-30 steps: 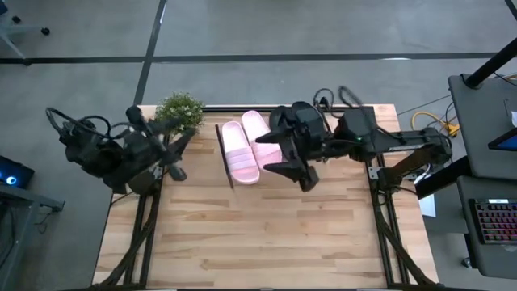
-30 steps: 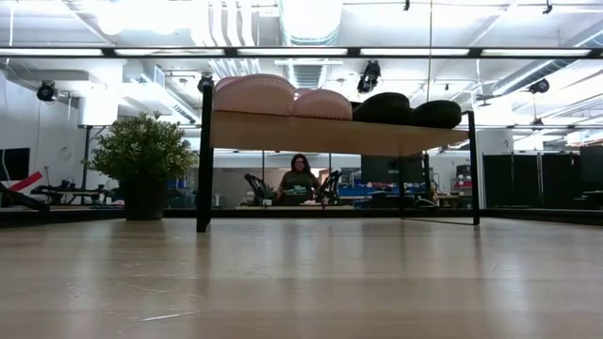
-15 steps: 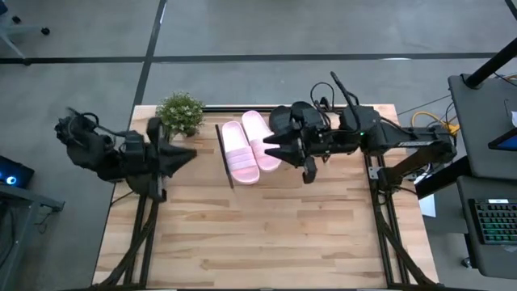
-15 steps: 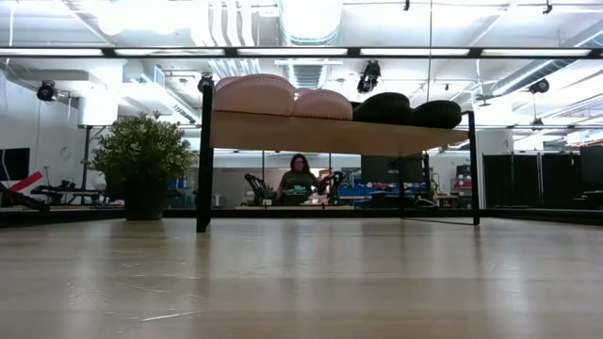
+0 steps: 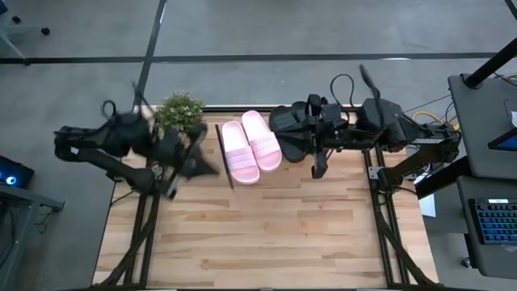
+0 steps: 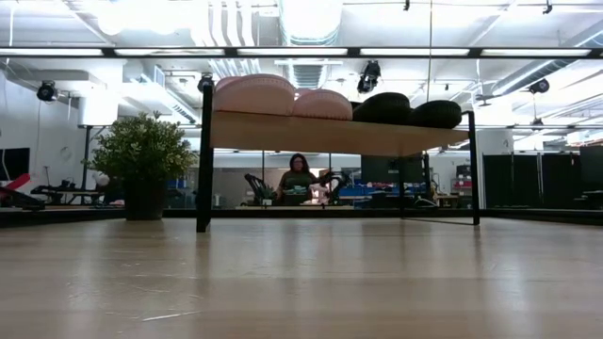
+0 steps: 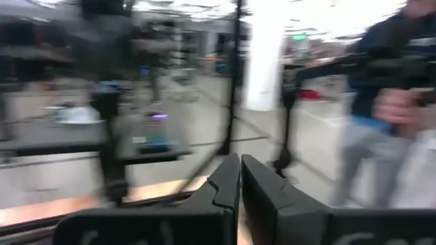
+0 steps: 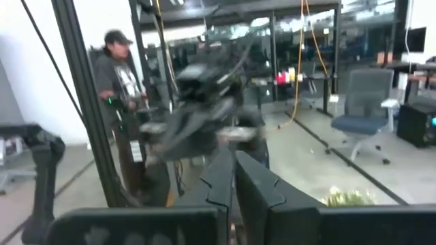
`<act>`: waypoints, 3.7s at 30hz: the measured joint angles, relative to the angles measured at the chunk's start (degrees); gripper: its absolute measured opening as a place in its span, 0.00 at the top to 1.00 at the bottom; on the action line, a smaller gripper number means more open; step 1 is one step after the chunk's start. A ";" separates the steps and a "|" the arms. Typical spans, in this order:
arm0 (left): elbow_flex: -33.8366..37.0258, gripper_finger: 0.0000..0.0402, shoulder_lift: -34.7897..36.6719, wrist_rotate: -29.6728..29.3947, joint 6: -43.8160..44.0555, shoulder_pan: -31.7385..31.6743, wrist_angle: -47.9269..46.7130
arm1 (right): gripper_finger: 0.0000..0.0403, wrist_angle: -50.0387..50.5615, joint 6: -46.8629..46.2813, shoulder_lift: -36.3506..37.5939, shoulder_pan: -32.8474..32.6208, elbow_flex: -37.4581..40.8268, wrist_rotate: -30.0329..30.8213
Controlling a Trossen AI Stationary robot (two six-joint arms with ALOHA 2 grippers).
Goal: Pick and place slides into the shelf
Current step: Return to Home Position
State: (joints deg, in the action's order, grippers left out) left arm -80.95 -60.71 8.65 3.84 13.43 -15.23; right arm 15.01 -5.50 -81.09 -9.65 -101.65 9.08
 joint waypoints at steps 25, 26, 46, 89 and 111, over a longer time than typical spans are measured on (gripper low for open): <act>29.97 1.00 44.93 -21.74 -5.19 -14.39 -14.85 | 0.98 8.91 -0.08 0.12 0.17 0.94 6.01; 31.79 1.00 47.14 -21.91 -4.36 -14.39 -14.46 | 0.98 8.95 -0.07 0.12 0.17 0.97 6.03; 65.63 1.00 59.02 -14.20 0.37 -14.39 4.32 | 0.98 8.69 1.57 0.15 0.68 3.21 6.10; 80.56 1.00 58.63 -16.27 7.82 -14.36 20.75 | 0.98 -36.08 -1.99 30.62 26.22 69.52 -16.17; 80.63 1.00 58.39 -19.59 7.21 -14.37 20.77 | 0.98 -27.69 4.28 61.35 -2.97 85.84 9.17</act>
State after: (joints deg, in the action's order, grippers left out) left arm -0.32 -2.33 -10.94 11.05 -0.93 5.54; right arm -12.67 -1.21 -19.74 -12.62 -15.81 18.25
